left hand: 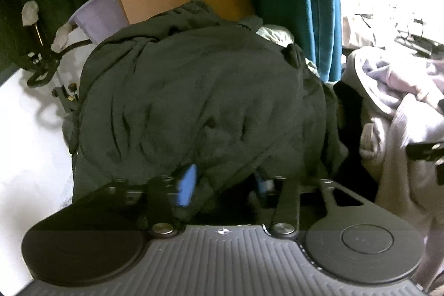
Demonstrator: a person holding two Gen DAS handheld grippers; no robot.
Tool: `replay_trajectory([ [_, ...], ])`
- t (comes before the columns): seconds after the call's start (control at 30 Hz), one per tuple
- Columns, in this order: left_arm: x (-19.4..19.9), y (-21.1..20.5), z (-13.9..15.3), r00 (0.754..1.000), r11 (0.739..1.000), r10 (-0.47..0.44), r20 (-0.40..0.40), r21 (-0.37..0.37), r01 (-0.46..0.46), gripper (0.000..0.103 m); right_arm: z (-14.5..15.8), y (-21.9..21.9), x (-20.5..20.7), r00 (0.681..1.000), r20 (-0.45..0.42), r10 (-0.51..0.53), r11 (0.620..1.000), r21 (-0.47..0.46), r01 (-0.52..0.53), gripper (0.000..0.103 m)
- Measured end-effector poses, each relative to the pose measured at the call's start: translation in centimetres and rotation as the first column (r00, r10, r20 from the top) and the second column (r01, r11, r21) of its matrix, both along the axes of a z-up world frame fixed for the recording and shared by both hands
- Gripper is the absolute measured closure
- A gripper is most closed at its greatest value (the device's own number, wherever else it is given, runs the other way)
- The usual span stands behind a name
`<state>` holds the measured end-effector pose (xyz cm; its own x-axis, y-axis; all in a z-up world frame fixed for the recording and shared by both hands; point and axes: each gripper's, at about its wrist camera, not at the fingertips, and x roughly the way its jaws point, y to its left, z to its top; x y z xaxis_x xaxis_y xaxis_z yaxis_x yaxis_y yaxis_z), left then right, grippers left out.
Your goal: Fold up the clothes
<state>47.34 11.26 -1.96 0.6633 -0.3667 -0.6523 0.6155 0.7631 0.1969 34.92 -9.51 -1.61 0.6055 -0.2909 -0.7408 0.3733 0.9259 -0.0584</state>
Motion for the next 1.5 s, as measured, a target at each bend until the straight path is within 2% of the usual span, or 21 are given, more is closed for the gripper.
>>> replay_trajectory([
  [0.1,-0.1,1.1,1.0,1.0,0.998,0.023,0.005,-0.059,-0.023,0.091,0.0,0.1,0.1,1.0,-0.005,-0.002,1.0,-0.005,0.002,0.001],
  [0.2,-0.1,3.1,2.6,0.997,0.984,0.076,0.001,-0.159,-0.075,0.093,0.1,0.2,0.1,1.0,-0.003,0.002,1.0,-0.01,-0.002,0.001],
  [0.3,-0.1,5.6,4.3,0.988,0.958,0.157,0.014,-0.246,-0.148,0.094,0.3,0.0,-0.1,1.0,0.008,0.003,1.0,-0.002,-0.003,0.001],
  [0.43,0.0,8.6,6.1,0.959,0.912,0.279,0.044,-0.325,-0.25,0.094,0.5,0.0,-0.3,1.0,0.02,0.008,1.0,-0.001,-0.008,0.001],
  [0.57,1.3,9.8,5.7,0.929,0.885,0.369,0.033,-0.319,-0.34,0.094,0.4,0.1,-0.3,1.0,0.022,0.014,1.0,-0.01,-0.014,0.001],
  [0.6,1.7,9.8,5.3,0.925,0.885,0.378,0.031,-0.306,-0.351,0.093,0.4,0.1,-0.3,1.0,0.022,0.016,1.0,-0.013,-0.016,0.001],
  [0.77,3.0,8.8,2.8,0.925,0.906,0.378,0.042,-0.222,-0.361,0.085,0.4,0.1,-0.4,0.999,0.023,0.026,1.0,-0.016,-0.025,0.001],
  [0.9,3.2,7.5,2.0,0.944,0.934,0.326,0.055,-0.171,-0.312,0.081,0.4,0.0,-0.5,0.999,0.028,0.029,0.999,-0.014,-0.028,0.001],
  [0.93,3.2,7.3,1.9,0.947,0.938,0.316,0.058,-0.17,-0.302,0.082,0.4,0.0,-0.5,0.999,0.029,0.029,0.999,-0.014,-0.029,0.001],
  [1.0,3.0,7.3,1.9,0.952,0.937,0.302,0.041,-0.198,-0.289,0.091,0.4,0.0,-0.6,0.999,0.031,0.031,0.999,-0.016,-0.031,0.001],
  [1.1,2.2,7.7,2.7,0.953,0.923,0.301,0.04,-0.263,-0.281,0.093,0.7,0.1,-0.5,0.999,0.034,0.028,0.999,-0.019,-0.028,0.001],
  [1.17,1.6,8.6,3.7,0.946,0.903,0.32,0.05,-0.319,-0.289,0.094,1.1,0.4,-0.4,0.998,0.051,0.034,0.999,-0.031,-0.033,0.001],
  [1.23,1.0,9.9,4.9,0.931,0.867,0.362,0.056,-0.388,-0.314,0.094,1.9,1.0,-0.2,0.994,0.087,0.064,0.997,-0.058,-0.059,0.001],
  [1.33,0.3,13.0,6.5,0.895,0.785,0.445,0.032,-0.495,-0.372,0.094,3.1,2.3,0.3,0.981,0.139,0.133,0.986,-0.117,-0.117,0.001],
  [1.37,0.2,14.0,6.8,0.887,0.768,0.461,0.026,-0.513,-0.384,0.094,3.4,2.9,0.6,0.974,0.146,0.172,0.979,-0.137,-0.152,0.001],
  [1.5,-0.2,17.0,6.9,0.866,0.732,0.5,0.0,-0.534,-0.423,0.094,2.9,5.5,2.2,0.932,0.123,0.34,0.931,-0.182,-0.316,0.001],
])
